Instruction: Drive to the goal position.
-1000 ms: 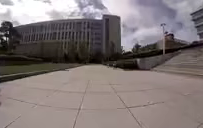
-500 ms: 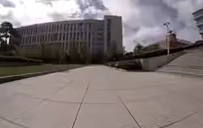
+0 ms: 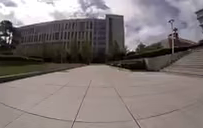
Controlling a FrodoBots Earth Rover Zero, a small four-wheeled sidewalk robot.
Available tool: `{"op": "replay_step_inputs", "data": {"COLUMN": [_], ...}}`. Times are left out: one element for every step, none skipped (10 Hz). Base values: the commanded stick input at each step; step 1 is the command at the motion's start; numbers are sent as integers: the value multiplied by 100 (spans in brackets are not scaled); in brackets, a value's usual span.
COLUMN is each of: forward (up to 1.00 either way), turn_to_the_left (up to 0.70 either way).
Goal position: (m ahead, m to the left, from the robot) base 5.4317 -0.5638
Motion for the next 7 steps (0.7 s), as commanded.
{"op": "replay_step_inputs", "data": {"forward": [100,100,100,100,100,100,100], "turn_to_the_left": [0,0,0,0,0,0,0]}}
